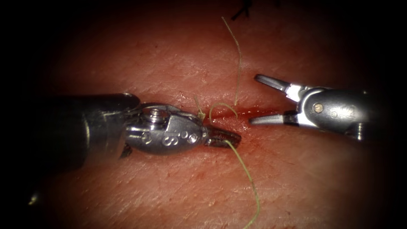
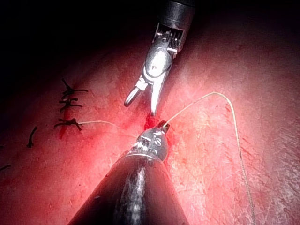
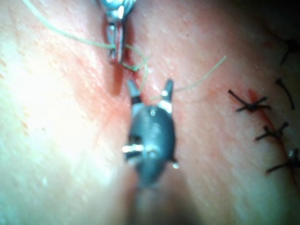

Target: Wound Closure

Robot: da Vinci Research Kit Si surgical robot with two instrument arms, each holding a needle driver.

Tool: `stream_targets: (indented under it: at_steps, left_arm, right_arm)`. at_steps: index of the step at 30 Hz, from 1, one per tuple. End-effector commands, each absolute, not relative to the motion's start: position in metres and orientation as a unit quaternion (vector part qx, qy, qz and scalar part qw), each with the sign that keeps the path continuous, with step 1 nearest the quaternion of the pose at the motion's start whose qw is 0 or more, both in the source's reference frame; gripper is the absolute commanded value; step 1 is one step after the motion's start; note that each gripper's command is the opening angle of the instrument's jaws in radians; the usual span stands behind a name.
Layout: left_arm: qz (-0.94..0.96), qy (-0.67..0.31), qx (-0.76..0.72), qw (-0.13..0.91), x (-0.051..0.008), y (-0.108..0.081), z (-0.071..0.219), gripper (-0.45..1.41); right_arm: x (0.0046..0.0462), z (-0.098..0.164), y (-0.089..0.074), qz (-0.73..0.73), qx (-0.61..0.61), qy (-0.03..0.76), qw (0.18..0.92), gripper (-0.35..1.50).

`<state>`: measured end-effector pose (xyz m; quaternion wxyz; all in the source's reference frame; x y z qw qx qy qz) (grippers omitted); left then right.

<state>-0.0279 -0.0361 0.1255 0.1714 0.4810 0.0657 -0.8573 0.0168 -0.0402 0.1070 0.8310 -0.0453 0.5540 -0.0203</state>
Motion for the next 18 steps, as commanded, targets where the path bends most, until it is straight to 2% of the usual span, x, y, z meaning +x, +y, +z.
stream_targets:
  at_steps: [1,5,14,18]
  left_arm:
    - [-0.857,0.065,0.481,0.174,-0.0283,-0.0358,0.1262,-0.45]
    - [-0.855,0.066,0.483,0.177,-0.0277,-0.0357,0.1264,-0.45]
    - [-0.856,0.069,0.481,0.180,-0.0274,-0.0358,0.1264,-0.45]
    - [-0.856,0.071,0.479,0.178,-0.0274,-0.0358,0.1264,-0.45]
  right_arm:
    - [0.0191,0.1071,-0.0389,-0.052,-0.057,0.550,0.832,0.96]
    - [0.0204,0.1074,-0.0392,-0.096,-0.065,0.535,0.837,0.95]
    - [0.0210,0.1083,-0.0411,-0.151,-0.079,0.533,0.829,0.61]
    - [0.0218,0.1090,-0.0418,-0.174,-0.076,0.528,0.828,0.59]
